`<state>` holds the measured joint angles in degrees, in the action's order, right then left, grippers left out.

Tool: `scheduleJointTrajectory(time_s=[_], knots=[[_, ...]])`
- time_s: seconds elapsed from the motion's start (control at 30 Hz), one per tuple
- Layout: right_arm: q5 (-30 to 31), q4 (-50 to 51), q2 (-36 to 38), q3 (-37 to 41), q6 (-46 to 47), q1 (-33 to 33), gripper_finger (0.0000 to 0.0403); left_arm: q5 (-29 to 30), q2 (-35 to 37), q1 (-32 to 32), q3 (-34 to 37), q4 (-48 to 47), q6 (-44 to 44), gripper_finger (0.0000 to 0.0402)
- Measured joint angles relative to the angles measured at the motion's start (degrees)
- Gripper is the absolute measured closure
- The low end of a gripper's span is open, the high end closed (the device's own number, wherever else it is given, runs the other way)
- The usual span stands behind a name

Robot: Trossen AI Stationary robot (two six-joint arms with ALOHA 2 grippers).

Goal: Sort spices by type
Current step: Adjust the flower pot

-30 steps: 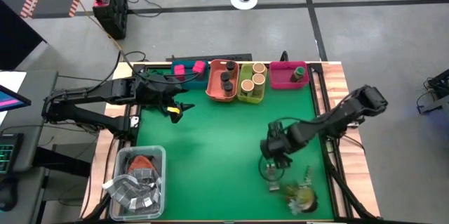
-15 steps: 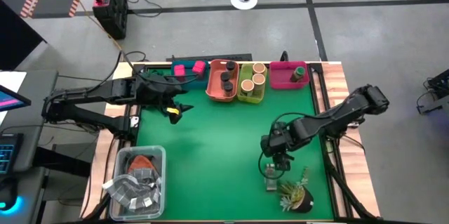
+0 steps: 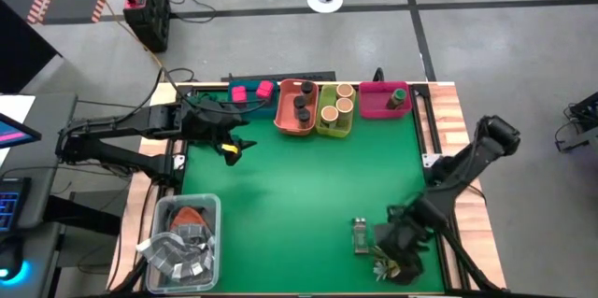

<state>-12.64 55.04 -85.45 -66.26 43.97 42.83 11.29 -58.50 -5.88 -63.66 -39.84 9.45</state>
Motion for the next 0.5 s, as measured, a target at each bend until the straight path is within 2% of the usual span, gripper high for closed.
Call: scheduleJointTrajectory(time_s=[0.1, 0.23, 0.5], knots=[[4.46, 0.20, 0.00, 0.00, 3.88, 4.05, 0.0072, 0.00, 0.00, -0.01, 0.00, 0.57, 0.00, 0.0096], [9.70, 0.15, -0.15, 0.00, 3.99, 8.09, 0.0075, 0.00, 0.00, 0.00, 0.00, 1.11, -0.02, 0.0096], [10.20, 0.62, -1.70, -0.02, 4.06, 13.25, 0.0093, 0.02, 0.00, 0.00, 0.00, 1.22, 1.21, 0.0096]])
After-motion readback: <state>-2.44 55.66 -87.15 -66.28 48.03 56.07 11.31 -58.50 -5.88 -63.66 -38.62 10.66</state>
